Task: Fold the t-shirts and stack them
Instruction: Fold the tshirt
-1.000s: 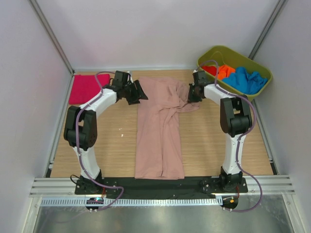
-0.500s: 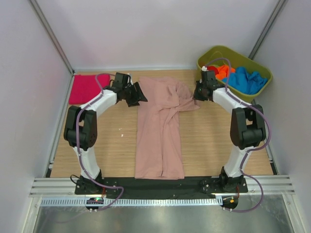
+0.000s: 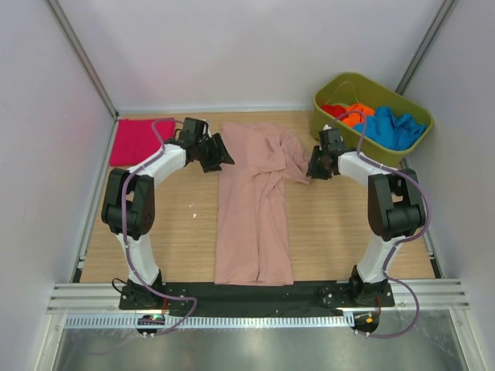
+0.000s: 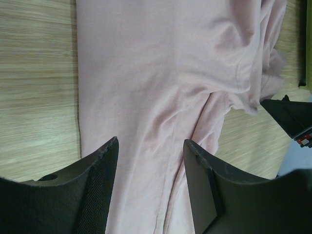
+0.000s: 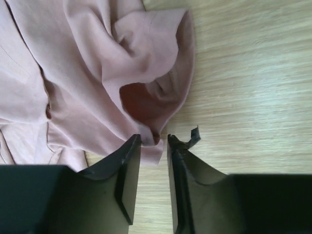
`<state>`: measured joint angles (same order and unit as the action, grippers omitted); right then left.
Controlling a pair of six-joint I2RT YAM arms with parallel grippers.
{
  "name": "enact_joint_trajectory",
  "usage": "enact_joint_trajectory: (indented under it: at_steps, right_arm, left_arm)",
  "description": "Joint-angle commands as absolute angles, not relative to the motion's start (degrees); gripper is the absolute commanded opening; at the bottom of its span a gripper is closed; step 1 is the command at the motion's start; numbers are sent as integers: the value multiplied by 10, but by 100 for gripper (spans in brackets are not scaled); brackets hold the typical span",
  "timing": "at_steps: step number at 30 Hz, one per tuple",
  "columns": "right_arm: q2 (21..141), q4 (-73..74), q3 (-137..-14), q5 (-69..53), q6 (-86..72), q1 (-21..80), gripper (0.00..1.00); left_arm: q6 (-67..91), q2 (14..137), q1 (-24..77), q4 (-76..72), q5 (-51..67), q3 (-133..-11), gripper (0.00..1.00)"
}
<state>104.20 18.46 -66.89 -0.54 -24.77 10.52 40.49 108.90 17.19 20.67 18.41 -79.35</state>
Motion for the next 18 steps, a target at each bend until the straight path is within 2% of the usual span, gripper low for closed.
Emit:
enact_joint_trajectory:
  at_steps: [1,5,12,16,18]
  right_arm:
    - [996,148,-678,37,-266,97,36]
    - [1018,129,-705,70,-280,93,45]
    - [1077,135,-760,60,-283,88,56]
    - [1113,140,-793,46,-262,88,56]
    - [1130,144,-804,41,-251,88,53]
  left_arm:
    - [410,1057,173,207,182,-794,57]
    - [410,1056,173,210,182,-796,57]
    - [408,1053,173,216,183,-798,58]
    - [403,1051,172,223,181,-800,58]
    - [402,1050,173,225,182,-800,58]
